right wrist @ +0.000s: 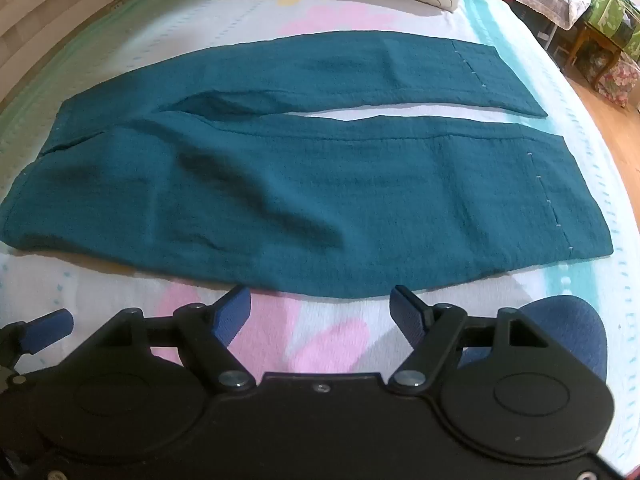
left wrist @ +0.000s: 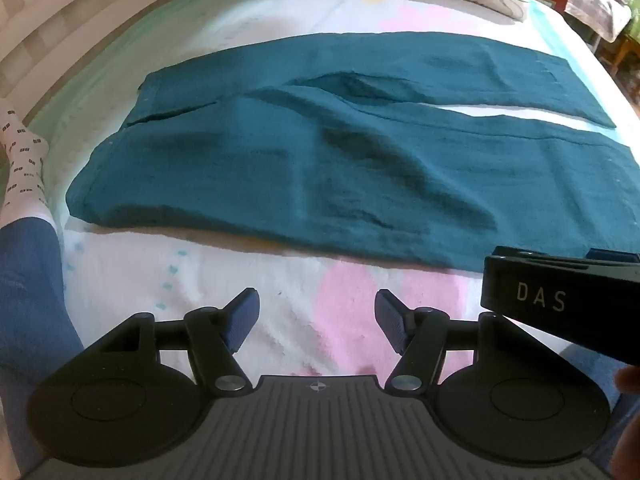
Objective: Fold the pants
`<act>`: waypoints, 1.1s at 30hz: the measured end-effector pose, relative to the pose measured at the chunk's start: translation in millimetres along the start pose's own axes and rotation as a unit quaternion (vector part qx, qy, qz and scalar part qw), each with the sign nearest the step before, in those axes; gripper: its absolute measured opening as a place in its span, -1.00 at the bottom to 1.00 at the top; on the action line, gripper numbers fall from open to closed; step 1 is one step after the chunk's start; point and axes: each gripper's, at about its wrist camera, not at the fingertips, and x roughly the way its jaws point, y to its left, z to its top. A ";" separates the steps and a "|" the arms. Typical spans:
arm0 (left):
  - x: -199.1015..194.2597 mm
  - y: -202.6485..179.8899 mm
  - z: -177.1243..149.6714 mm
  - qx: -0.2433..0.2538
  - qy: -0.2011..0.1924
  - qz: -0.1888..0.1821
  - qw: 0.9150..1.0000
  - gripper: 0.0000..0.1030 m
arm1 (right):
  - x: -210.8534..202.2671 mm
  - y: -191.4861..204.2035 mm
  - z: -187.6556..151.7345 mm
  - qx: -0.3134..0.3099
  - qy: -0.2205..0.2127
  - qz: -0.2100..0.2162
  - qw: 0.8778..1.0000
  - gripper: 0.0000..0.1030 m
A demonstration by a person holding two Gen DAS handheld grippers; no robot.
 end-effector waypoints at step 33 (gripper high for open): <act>4.3 1.7 -4.2 0.001 0.011 0.005 1.000 0.22 | 0.7 3.9 0.0 -0.001 0.005 -0.003 1.000 0.48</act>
